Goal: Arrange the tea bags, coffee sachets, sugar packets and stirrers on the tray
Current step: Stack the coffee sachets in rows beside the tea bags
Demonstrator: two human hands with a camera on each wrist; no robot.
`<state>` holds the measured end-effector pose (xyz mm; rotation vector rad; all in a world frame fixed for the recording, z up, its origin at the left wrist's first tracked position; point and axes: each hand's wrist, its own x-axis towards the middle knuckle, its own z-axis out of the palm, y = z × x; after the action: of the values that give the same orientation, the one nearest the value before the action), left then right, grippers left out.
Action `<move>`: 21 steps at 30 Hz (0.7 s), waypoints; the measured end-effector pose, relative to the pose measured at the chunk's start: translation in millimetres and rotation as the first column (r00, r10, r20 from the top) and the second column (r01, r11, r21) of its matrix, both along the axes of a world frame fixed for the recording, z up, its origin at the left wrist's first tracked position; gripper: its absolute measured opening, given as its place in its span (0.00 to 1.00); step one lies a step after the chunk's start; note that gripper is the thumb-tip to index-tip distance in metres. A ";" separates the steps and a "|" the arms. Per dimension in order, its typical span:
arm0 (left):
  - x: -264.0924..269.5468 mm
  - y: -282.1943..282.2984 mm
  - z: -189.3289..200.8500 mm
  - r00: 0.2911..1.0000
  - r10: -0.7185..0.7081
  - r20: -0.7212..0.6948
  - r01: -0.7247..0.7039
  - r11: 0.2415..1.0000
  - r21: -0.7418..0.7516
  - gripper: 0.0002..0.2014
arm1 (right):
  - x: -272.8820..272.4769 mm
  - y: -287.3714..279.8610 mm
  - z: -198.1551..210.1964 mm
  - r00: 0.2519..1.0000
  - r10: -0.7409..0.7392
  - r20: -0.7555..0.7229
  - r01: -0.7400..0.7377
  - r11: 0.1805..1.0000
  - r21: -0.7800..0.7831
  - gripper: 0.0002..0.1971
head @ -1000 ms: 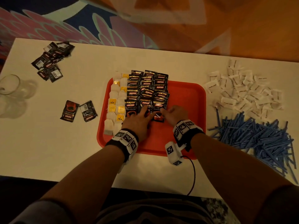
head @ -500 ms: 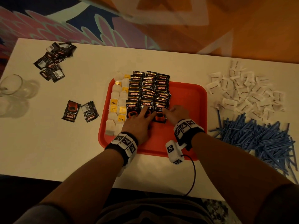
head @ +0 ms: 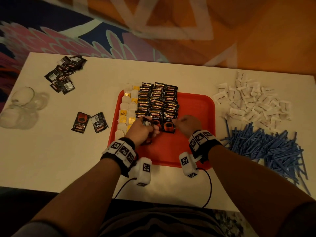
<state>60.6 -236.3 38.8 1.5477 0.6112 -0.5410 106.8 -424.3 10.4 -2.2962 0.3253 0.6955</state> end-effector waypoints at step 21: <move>-6.5 26.1 62.3 0.970 0.201 -0.137 -0.230 0.940 -0.250 0.30 | -23.3 50.6 104.8 0.895 -0.137 0.424 -0.050 0.915 0.399 0.15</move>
<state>54.2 -210.2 101.2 1.1872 0.7515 -0.5191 83.5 -373.7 115.1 -1.9657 0.0111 0.1689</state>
